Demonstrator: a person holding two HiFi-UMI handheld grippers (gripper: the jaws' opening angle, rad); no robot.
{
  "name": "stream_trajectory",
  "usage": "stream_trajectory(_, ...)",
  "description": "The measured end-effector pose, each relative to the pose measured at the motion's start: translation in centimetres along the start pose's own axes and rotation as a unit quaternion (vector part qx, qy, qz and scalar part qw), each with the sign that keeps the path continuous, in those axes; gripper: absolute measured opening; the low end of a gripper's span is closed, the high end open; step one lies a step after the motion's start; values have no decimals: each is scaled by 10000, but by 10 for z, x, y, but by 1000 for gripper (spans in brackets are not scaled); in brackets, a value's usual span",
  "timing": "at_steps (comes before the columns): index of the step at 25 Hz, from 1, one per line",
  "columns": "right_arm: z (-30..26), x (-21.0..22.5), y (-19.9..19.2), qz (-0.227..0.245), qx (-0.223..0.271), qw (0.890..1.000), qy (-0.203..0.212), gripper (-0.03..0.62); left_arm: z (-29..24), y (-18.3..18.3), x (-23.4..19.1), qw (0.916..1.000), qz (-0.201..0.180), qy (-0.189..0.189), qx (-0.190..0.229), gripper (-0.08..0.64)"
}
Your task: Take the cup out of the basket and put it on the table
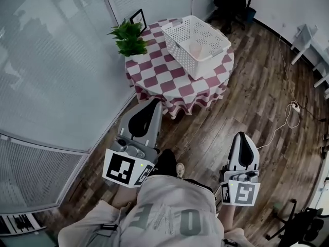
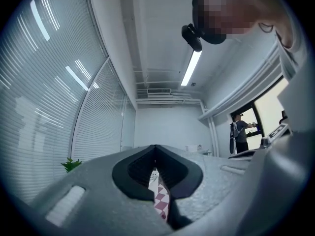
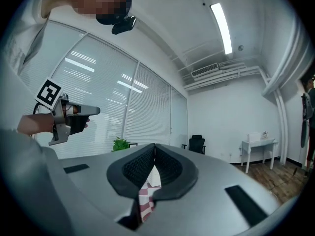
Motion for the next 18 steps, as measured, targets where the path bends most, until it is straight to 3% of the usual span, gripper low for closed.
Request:
stream_trajectory(5,-17,8,4,102,26,9998,167,11,-33,-6,-9,9997,245,39,-17,5)
stream_trajectory(12,-61,41,3,153,-62,9996,-246,11,-112,-24,-22,9975,577,-405,-28,5)
stream_trajectory(18,-130,57,19,214,46,9995,-230,11,-188,-34,-56,9951,786,-606,-16,5)
Point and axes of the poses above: the fingertips, and each gripper's own axes: z backward along the fingers, x to its right, y out of its top, the point moved 2 cm from there along z, backward along the fingers, and after that the axes turned 9 degrees about -x, right-handed, at the moved point
